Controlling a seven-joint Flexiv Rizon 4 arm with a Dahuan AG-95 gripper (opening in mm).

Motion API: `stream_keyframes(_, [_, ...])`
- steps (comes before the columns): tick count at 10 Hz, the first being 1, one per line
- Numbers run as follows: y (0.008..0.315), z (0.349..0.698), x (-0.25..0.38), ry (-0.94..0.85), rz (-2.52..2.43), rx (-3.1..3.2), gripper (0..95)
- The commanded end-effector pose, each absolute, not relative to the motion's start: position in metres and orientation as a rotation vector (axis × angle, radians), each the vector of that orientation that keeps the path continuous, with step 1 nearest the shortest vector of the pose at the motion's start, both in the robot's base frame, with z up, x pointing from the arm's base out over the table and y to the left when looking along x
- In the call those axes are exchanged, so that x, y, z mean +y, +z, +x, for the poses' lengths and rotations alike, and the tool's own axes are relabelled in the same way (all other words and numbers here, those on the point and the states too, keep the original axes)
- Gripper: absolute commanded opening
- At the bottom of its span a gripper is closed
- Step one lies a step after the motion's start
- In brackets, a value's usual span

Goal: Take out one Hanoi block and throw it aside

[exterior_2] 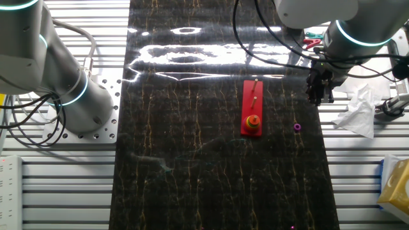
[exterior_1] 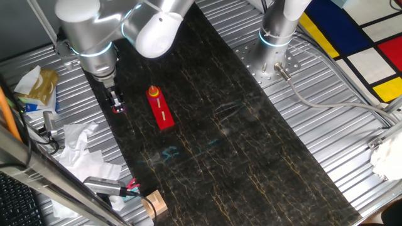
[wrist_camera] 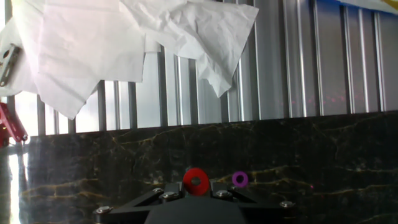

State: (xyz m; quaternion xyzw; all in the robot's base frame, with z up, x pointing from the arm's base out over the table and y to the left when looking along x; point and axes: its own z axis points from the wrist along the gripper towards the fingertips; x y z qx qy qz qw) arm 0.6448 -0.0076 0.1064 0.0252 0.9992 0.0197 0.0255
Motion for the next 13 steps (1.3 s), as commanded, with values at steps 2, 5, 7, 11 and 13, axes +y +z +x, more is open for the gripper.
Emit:
stream_keyframes(2, [0.1063,0.6434,-0.0082,0.053,0.100,3.040,19.0])
stream_keyframes(5, [0.1063,0.6434,-0.0082,0.042,0.108,3.030,19.0])
stream_keyframes(7, [0.1063,0.6434,-0.0082,0.044,0.104,3.031,19.0])
stream_keyframes(11, [0.1042,0.6418,-0.0107,0.044,0.102,3.029,19.0])
stream_keyframes(13, [0.0978,0.6428,-0.0142,0.046,0.116,3.035,19.0])
